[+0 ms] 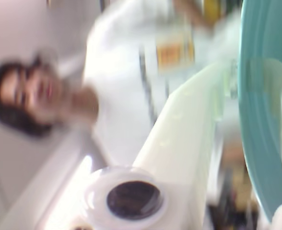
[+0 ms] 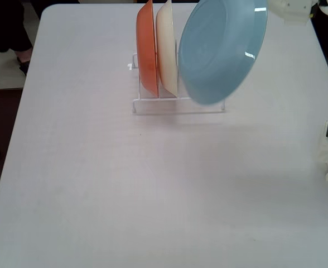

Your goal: Would you please take all the plates for me?

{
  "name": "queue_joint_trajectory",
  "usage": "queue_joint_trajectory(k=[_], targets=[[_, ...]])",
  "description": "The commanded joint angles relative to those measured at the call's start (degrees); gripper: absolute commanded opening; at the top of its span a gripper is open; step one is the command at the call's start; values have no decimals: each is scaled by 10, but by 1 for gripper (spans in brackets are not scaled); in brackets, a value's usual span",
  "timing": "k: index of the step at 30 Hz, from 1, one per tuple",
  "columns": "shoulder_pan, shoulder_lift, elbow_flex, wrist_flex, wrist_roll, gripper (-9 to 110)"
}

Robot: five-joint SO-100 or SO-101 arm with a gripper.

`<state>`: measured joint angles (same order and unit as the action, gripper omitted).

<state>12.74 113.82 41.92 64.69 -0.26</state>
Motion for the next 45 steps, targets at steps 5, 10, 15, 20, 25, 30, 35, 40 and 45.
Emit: queue_joint_trajectory(k=[5, 10, 15, 20, 25, 30, 35, 40, 45], targets=[[-132, 16, 106, -177, 25, 0], [-152, -47, 124, -291, 23, 0], [-162, -101, 124, -379, 25, 0], [-169, -136, 124, -439, 27, 0], [-175, -158, 125, -474, 34, 0], [-178, -160, 137, -491, 34, 0], [-178, -159, 138, -492, 25, 0], [-178, -159, 139, -495, 19, 0], [-179, -160, 142, -496, 18, 0]])
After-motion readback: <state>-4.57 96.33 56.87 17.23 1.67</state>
